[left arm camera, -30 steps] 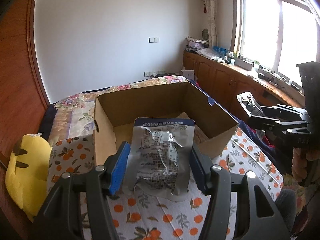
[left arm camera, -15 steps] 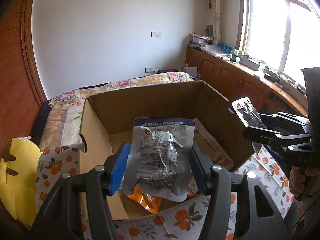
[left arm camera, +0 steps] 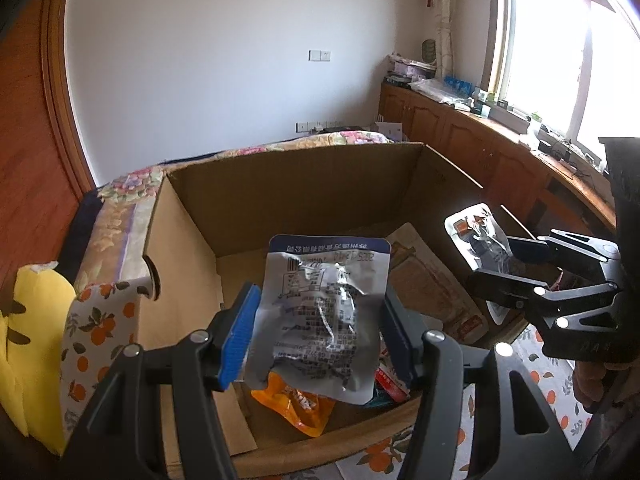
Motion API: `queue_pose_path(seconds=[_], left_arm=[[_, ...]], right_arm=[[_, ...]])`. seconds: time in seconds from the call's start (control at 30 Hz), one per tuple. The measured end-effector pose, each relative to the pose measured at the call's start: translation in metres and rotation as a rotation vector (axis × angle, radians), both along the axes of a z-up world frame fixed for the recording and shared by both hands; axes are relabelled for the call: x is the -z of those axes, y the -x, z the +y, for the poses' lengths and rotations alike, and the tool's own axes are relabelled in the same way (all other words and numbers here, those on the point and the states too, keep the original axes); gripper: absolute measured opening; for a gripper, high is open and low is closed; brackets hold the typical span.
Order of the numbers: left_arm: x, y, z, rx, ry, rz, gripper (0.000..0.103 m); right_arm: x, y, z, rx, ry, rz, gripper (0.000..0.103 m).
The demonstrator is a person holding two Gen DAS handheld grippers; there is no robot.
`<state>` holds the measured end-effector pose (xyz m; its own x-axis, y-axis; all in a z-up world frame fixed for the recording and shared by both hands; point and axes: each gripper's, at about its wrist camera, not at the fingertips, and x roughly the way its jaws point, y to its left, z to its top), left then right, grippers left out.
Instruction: Organize snacks
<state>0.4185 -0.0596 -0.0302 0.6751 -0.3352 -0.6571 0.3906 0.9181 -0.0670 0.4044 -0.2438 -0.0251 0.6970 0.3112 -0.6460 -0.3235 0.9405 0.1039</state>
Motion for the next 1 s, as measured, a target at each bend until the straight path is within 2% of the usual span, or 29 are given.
queue_pose_path(seconds=[0.17,0.27,0.53,0.77,1.0], left_arm=[[0.003,0.001,0.000,-0.012,0.000,0.005,0.063],[-0.003,0.006,0.001,-0.026,-0.004,-0.015,0.067],[-0.032,0.030,0.006,-0.038,-0.022,-0.072,0.068],[-0.057,0.069,0.012,-0.058,-0.037,-0.132,0.069],[-0.074,0.121,0.015,-0.079,-0.034,-0.170,0.070]], right_arm=[[0.001,-0.002,0.004,-0.011,0.003,0.001,0.061],[0.000,-0.001,0.006,-0.007,0.023,-0.015,0.069],[-0.022,0.017,0.001,0.021,-0.008,-0.045,0.069],[-0.054,0.056,-0.003,0.057,-0.015,-0.098,0.069],[-0.072,0.108,0.000,0.070,-0.017,-0.145,0.070]])
